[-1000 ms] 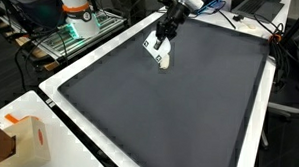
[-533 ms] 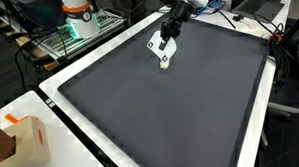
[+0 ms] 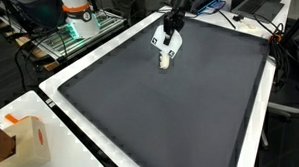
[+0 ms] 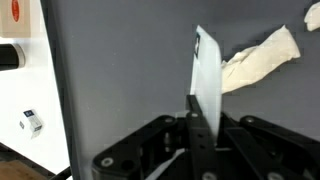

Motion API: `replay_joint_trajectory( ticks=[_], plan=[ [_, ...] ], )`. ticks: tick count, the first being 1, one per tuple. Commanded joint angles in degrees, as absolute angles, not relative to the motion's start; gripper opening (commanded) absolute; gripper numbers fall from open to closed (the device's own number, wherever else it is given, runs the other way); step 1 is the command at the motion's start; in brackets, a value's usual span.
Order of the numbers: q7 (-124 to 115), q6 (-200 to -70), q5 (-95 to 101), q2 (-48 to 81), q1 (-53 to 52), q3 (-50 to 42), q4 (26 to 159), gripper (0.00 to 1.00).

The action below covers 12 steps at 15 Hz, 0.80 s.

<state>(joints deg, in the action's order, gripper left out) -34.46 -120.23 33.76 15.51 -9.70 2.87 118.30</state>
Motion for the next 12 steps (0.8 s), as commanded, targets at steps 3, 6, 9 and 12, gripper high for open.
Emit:
replay_joint_trajectory(
  ticks=[3, 6, 9, 12],
  plan=[
    [-28.10, -127.07, 27.00, 7.99, -7.98, 2.85, 123.68, 0.01],
    [-23.65, -130.14, 22.87, 4.77, -7.22, 3.10, 125.78, 0.01],
    [-18.17, -133.26, 17.87, 1.90, -6.47, 3.37, 128.00, 0.01],
    [-12.62, -136.01, 12.84, -0.13, -6.00, 3.41, 129.93, 0.01]
  ],
)
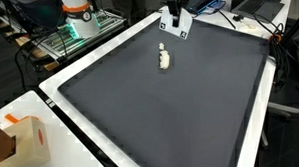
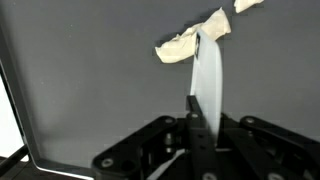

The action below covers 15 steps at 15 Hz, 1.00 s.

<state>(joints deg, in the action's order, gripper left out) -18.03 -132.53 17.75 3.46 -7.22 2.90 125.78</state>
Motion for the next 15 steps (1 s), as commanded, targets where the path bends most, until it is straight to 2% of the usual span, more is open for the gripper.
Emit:
replay_joint_trajectory(
  ticks=[1, 6, 7, 14, 15],
  plan=[
    [-10.73, -136.88, 10.91, -0.81, -5.88, 3.42, 130.60, 0.01],
    [-5.06, -140.49, 8.91, -4.05, -5.35, 3.21, 133.49, 0.01],
    [-6.70, -138.02, 8.46, -1.13, -5.59, 3.61, 130.21, 0.04],
    [-5.64, -139.20, 8.49, -2.66, -5.29, 3.61, 131.52, 0.04],
    [-2.06, -139.24, 5.74, -1.63, -5.52, 3.47, 131.30, 0.01]
  ],
)
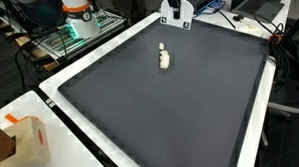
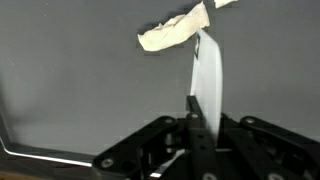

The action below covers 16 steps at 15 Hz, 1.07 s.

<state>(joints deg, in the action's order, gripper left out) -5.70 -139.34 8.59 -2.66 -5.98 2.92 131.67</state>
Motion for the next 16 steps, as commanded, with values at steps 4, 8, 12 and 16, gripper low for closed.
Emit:
replay_joint_trajectory(
  ticks=[4, 8, 12, 16],
  plan=[
    [7.44, -139.10, 1.43, 0.35, -5.54, 3.50, 132.33, 0.01],
    [11.21, -139.17, 3.38, 2.75, -5.21, 3.53, 134.03, 0.01],
    [13.26, -140.26, 4.42, 4.89, -4.90, 3.50, 135.65, 0.01],
    [16.87, -141.52, 3.95, 6.58, -4.52, 3.73, 136.59, 0.01]
  ],
)
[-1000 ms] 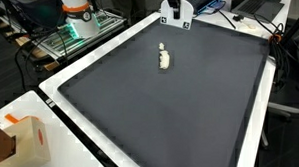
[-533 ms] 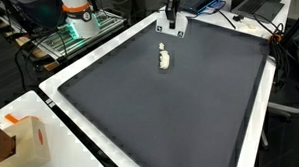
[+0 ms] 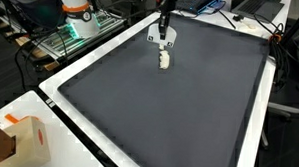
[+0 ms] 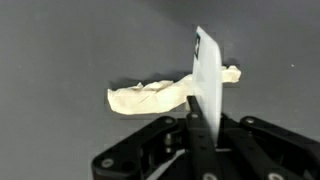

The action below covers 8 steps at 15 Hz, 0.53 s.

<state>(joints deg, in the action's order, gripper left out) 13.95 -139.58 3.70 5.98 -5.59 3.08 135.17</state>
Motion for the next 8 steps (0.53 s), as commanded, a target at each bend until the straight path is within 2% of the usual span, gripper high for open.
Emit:
replay_joint_trajectory(
  ticks=[1, 8],
  plan=[
    [17.86, -142.17, 3.95, 6.94, -4.39, 3.75, 136.76, 0.01],
    [22.87, -149.35, 3.96, 10.24, -3.33, 4.02, 137.14, 0.01]
  ],
)
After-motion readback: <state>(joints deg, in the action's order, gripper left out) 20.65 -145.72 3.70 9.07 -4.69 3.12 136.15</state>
